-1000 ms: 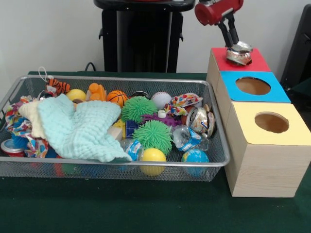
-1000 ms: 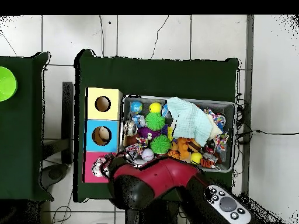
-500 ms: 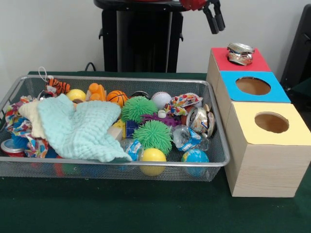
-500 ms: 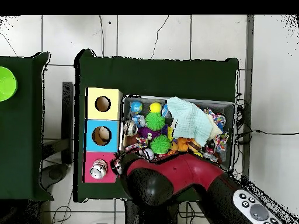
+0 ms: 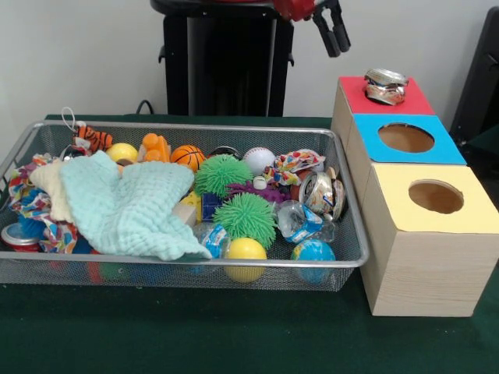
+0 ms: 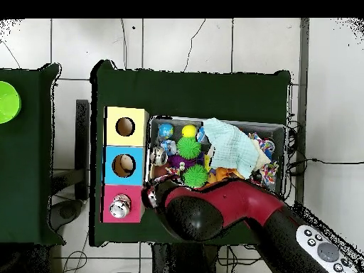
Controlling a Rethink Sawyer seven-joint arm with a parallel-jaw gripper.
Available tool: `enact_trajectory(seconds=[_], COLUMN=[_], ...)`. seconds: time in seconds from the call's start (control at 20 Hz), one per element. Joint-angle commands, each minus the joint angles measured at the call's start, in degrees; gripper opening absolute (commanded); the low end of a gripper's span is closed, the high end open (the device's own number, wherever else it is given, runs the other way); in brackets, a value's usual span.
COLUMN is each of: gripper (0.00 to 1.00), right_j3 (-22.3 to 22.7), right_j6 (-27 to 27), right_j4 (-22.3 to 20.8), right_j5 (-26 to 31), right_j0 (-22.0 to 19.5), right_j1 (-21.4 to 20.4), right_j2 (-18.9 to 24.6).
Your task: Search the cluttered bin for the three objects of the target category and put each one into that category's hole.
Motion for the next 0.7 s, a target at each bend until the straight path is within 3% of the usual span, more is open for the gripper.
enact_trajectory(seconds=[0.05, 0.2, 0.25, 0.4, 0.7], gripper=[0.00, 0.00, 1.00, 1.00, 1.00], right_j3=[-3.9, -4.0, -4.0, -3.8, -8.2], right_j6=[-2.0, -0.3, -0.4, 0.9, -8.5], right_j4=[-7.2, -7.9, -7.5, -5.1, -9.5], right_j5=[-1.0, -2.1, -0.9, 0.9, 9.3], right_j0=[5.6, 7.2, 7.2, 7.2, 9.0], right_j1=[5.0, 5.9, 6.4, 7.2, 14.9], right_j2=[-3.0, -4.4, -3.9, -4.4, -7.4])
